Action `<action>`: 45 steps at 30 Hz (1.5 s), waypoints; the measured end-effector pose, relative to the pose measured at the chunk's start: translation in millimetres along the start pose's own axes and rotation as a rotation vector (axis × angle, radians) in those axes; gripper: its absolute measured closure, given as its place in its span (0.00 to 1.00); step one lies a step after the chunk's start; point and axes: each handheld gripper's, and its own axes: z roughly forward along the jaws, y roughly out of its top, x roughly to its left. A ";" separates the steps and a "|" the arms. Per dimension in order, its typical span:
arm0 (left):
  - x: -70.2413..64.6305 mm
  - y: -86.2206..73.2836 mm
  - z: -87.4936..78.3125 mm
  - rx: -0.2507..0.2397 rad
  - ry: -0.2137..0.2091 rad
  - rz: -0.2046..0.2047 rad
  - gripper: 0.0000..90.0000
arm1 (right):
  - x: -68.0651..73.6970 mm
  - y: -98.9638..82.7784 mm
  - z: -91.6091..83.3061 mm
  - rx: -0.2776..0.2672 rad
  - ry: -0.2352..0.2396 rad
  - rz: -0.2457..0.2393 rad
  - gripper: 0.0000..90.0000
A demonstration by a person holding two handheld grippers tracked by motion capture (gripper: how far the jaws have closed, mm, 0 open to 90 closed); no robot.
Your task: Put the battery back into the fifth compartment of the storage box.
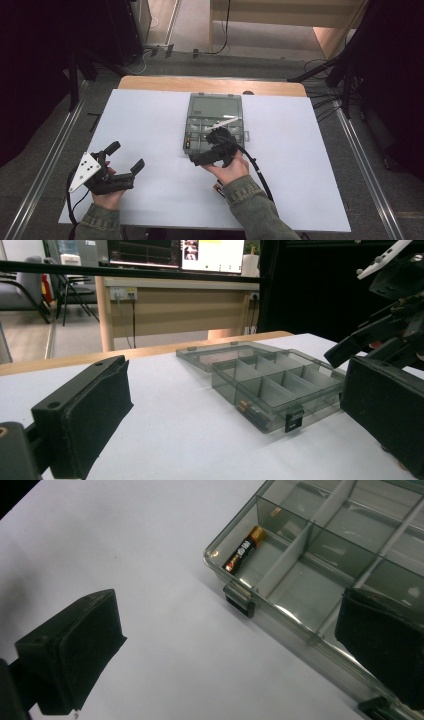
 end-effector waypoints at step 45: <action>0.2 -0.4 0.4 0.007 -0.003 -0.003 0.00 | -19.5 -59.6 -22.9 0.240 -0.124 -0.122 0.00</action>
